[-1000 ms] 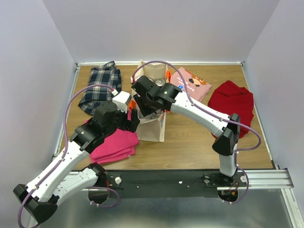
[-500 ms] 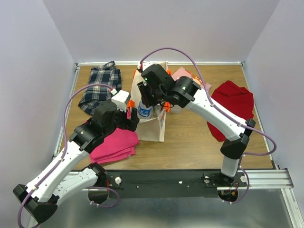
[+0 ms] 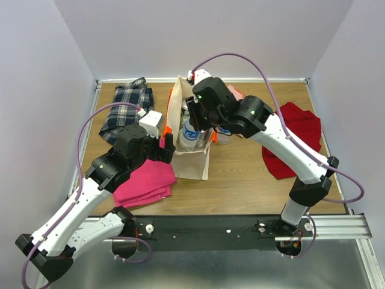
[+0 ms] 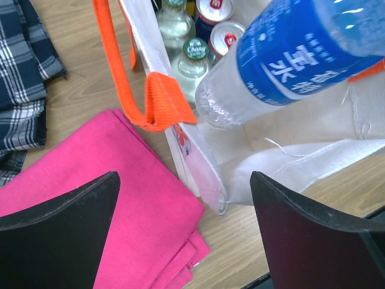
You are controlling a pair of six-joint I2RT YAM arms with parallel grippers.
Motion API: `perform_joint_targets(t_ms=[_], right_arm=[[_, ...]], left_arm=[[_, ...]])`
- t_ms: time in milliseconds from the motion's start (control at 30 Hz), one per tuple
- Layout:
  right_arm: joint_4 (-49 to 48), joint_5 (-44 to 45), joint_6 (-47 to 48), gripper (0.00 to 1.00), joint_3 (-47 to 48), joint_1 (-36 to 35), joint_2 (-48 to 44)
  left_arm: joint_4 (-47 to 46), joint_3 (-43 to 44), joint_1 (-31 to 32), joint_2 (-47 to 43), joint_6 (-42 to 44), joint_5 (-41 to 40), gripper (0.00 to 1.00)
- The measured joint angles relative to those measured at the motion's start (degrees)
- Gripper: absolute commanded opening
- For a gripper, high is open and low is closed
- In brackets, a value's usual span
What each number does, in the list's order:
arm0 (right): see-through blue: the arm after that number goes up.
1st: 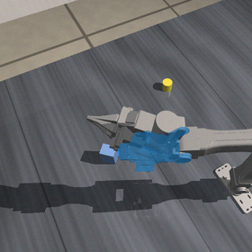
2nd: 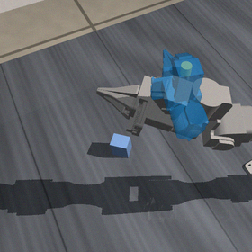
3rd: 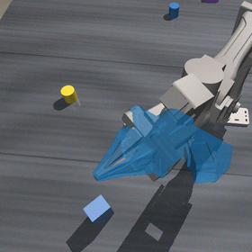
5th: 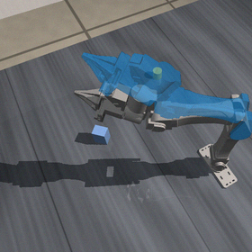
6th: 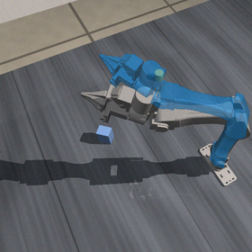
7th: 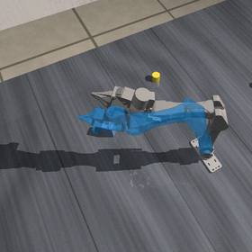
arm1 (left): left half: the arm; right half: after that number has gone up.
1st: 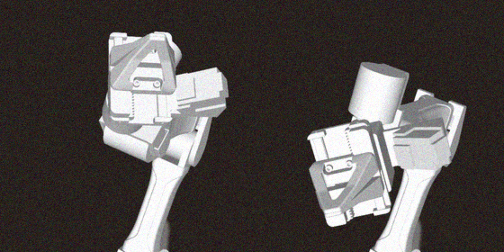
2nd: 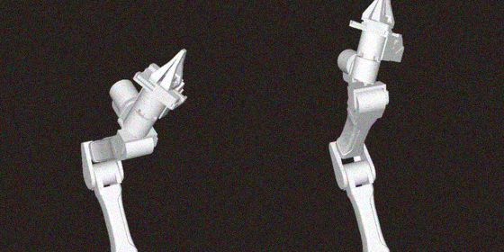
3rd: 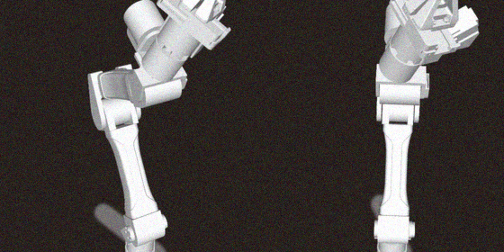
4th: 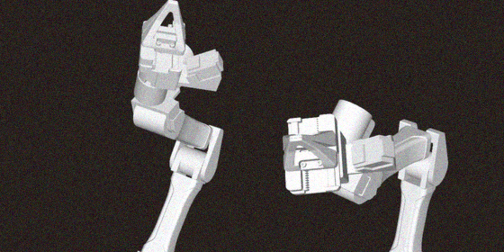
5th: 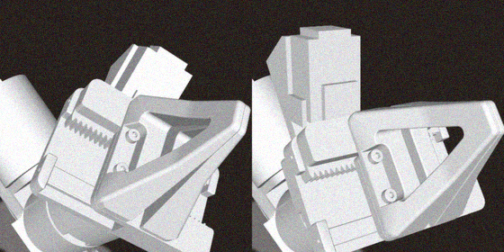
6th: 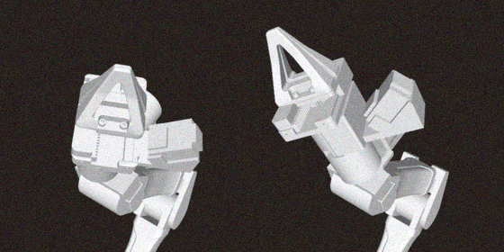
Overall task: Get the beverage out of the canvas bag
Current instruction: Take out the drink from the canvas bag, then place the drink at the center of the board.
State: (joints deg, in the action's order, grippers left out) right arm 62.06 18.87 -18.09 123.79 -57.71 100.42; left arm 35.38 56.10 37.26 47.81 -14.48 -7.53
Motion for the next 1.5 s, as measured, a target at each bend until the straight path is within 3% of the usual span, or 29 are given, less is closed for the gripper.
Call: perform_joint_targets(t_ms=[767,1500], right_arm=[[-3.98,8.24,0.81,0.01,0.55,-0.09,-10.82],[-12.94,26.23,5.44,0.01,-6.62,-0.09,-21.33]], left_arm=[[0.68,4.00,0.00,1.33,0.15,-0.96,0.99],[0.68,4.02,0.00,1.01,0.17,-1.88,0.99]])
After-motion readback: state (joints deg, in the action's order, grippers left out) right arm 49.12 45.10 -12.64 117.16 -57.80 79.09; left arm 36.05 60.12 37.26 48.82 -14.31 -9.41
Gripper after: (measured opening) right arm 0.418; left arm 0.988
